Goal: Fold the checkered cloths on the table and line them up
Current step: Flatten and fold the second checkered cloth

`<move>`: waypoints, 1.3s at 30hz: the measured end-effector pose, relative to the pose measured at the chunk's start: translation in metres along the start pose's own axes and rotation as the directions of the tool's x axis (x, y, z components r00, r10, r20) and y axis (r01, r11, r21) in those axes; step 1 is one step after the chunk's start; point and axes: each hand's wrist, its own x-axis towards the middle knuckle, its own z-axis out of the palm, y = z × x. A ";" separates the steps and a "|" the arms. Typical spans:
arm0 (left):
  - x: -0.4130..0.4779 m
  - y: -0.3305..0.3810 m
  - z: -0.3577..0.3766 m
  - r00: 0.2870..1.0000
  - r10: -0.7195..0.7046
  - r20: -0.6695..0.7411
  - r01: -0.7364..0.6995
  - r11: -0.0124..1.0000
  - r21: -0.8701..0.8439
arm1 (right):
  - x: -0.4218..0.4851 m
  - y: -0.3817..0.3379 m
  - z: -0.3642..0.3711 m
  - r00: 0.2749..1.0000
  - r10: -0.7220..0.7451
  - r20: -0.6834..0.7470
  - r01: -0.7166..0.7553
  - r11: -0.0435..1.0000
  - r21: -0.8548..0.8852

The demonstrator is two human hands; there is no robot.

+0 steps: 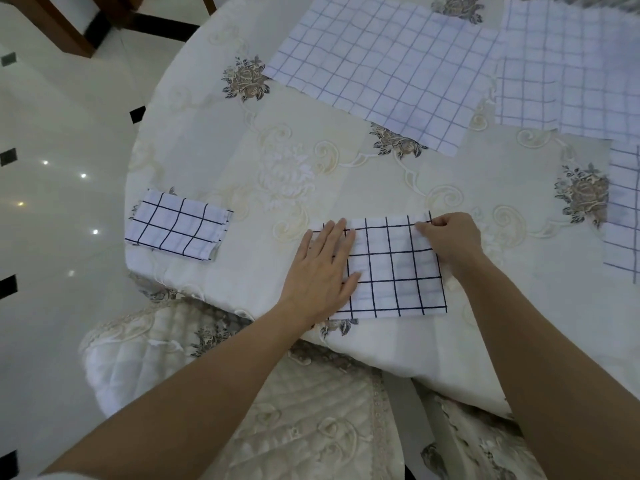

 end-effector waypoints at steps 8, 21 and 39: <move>0.006 0.014 0.015 1.000 0.010 0.013 -0.010 1.000 0.024 | -0.066 0.029 0.057 0.679 -0.721 -0.141 0.546 0.623 -0.560; -0.014 0.017 0.026 0.997 0.070 0.030 -0.071 0.997 0.029 | -0.073 0.056 0.101 0.764 -0.639 0.086 0.572 0.610 -0.549; 0.005 -0.008 -0.007 0.991 0.125 -0.046 -0.121 0.988 0.097 | -0.054 0.098 0.018 0.878 -0.470 0.090 0.375 0.560 -0.739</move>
